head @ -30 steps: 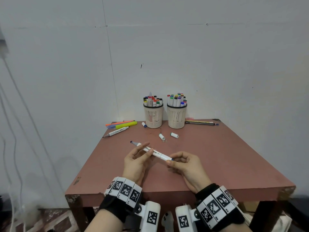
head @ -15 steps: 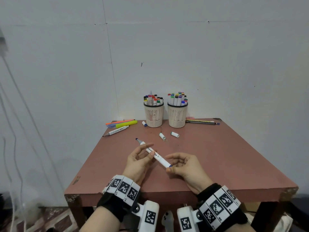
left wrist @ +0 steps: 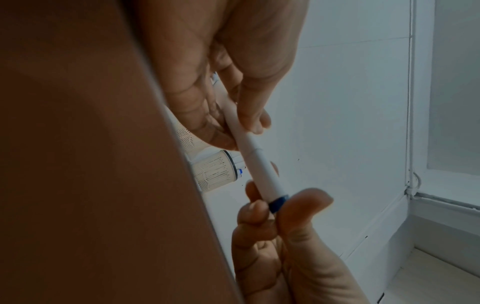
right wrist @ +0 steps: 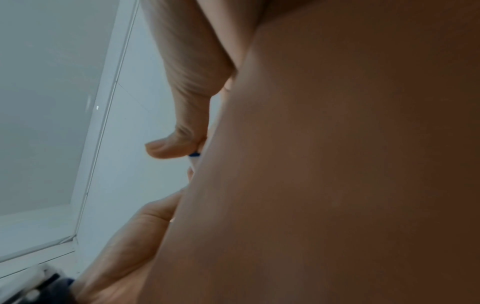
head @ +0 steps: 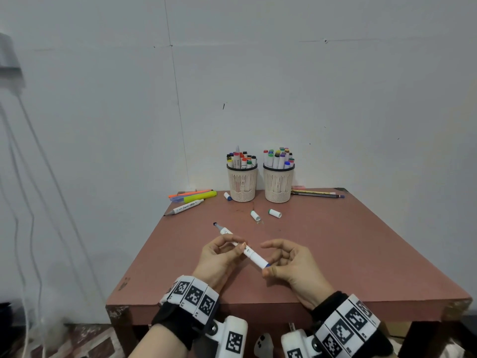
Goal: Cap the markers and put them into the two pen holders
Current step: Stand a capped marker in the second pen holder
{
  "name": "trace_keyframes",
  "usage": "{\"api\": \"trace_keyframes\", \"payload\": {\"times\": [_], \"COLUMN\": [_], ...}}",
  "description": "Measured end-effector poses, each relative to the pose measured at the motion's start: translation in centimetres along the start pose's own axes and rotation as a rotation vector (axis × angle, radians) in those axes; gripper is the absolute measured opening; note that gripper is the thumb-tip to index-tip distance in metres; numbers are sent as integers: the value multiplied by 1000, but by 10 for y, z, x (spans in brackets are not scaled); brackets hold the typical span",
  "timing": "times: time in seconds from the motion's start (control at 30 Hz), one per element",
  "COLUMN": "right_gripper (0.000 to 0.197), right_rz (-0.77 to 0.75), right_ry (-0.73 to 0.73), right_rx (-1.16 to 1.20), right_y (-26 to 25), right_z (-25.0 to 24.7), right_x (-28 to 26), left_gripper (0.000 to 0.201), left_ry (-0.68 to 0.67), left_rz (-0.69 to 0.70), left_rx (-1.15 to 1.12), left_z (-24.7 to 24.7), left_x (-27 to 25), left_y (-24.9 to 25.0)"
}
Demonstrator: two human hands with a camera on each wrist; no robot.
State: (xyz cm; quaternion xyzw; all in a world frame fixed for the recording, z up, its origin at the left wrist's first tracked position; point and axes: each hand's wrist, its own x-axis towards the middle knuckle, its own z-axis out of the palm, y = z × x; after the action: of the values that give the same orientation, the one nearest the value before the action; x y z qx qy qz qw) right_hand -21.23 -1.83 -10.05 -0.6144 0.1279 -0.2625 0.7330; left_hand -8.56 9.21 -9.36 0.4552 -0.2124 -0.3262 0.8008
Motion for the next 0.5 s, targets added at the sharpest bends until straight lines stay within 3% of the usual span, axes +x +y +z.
{"api": "trace_keyframes", "payload": {"times": [0.33, 0.5], "right_gripper": [53, 46], "right_rz": [-2, 20], "right_ry": [-11, -26], "right_rx": [-113, -106], "right_y": [1, -3], "right_z": [3, 6], "right_x": [-1, -3], "left_gripper": [18, 15], "left_ry": [-38, -30], "left_rz": [-56, -54], "left_rx": [73, 60], "left_z": [-1, 1], "left_x": [2, -1], "left_y": [-1, 2]}}
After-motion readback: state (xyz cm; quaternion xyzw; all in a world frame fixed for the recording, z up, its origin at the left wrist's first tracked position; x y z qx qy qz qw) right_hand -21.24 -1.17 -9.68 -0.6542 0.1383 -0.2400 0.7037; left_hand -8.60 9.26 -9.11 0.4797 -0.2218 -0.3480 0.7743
